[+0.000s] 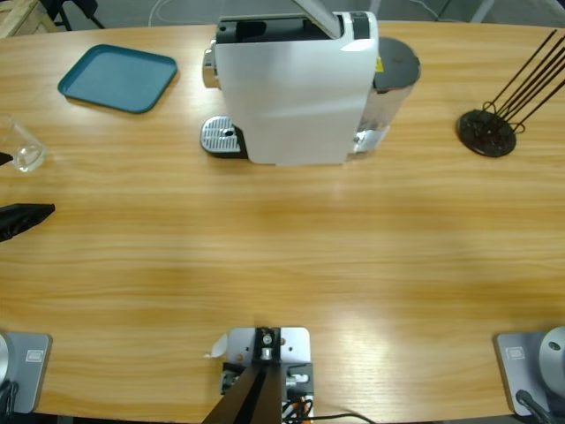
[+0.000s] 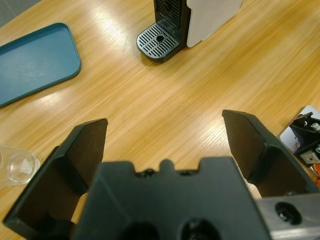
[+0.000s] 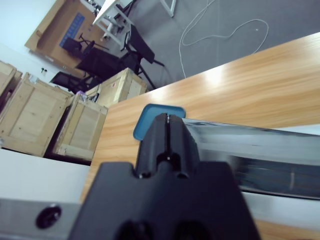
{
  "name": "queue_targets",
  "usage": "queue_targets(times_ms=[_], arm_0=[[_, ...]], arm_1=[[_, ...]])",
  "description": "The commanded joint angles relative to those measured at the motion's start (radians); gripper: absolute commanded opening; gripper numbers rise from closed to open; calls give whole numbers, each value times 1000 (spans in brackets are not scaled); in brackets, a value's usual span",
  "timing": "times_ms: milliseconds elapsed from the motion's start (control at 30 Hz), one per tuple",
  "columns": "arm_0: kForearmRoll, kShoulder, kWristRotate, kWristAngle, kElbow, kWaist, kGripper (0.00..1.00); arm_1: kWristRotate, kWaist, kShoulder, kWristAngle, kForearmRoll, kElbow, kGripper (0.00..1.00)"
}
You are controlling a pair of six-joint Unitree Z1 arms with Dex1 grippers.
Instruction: Pour coffee
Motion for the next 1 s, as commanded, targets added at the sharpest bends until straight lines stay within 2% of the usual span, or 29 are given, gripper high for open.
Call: queue_targets(times_ms=[33,267,467,1000], arm_0=[[2,11,-8,-5,28,-3,1000],[-5,21,-18,-3,31,-3,1000],[-5,22,-19,-3,31,-3,1000],[-9,8,-102,26,47,2,1000]], arm_1=[[-16,30,155,50,-64,115,0],[-28,-4,199,32,-59,156,0],[-42,-18,250,43,19,141,0],[28,-18,304,46,55,174,0]])
